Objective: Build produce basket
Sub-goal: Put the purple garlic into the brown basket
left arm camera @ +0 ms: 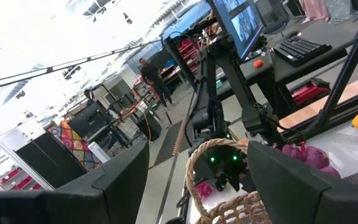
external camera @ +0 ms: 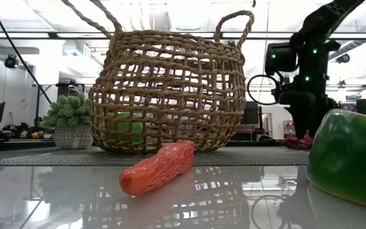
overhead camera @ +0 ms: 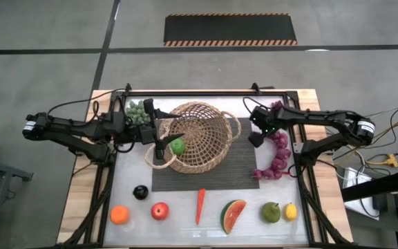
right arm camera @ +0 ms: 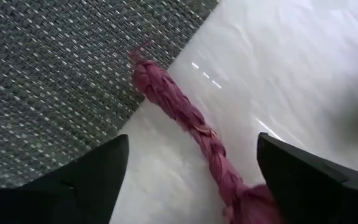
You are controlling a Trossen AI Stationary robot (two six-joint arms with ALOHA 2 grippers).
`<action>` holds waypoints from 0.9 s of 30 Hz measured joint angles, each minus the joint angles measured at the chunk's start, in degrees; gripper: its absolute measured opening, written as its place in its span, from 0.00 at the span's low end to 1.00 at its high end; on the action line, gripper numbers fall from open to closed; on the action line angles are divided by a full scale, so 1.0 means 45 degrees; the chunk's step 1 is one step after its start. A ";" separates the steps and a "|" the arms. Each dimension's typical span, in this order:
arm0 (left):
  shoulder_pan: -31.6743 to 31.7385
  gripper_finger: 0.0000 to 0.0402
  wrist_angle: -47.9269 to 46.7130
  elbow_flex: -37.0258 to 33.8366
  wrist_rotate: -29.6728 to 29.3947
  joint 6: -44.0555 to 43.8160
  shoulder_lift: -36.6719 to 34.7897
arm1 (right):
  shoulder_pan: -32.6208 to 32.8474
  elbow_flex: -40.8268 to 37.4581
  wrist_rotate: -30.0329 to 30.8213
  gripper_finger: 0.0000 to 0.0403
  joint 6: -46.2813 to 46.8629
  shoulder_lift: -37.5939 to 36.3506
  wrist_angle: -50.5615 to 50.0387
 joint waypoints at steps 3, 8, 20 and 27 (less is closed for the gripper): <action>0.0000 0.63 0.0003 -0.0007 0.0000 0.0000 0.0011 | 0.0000 -0.0382 0.0000 0.74 -0.0105 0.0000 0.0523; 0.0000 0.63 0.0010 -0.0007 0.0000 -0.0004 0.0019 | 0.0000 -0.1132 0.0000 0.62 -0.0110 0.0000 0.1478; 0.0000 0.63 0.0086 -0.0012 0.0000 -0.0010 0.0019 | 0.0010 -0.1640 -0.0155 0.24 -0.0038 -0.0010 0.2230; 0.0000 0.63 0.0085 -0.0017 0.0000 -0.0034 0.0019 | 0.0005 -0.1646 0.0011 0.05 -0.0322 -0.0018 0.2377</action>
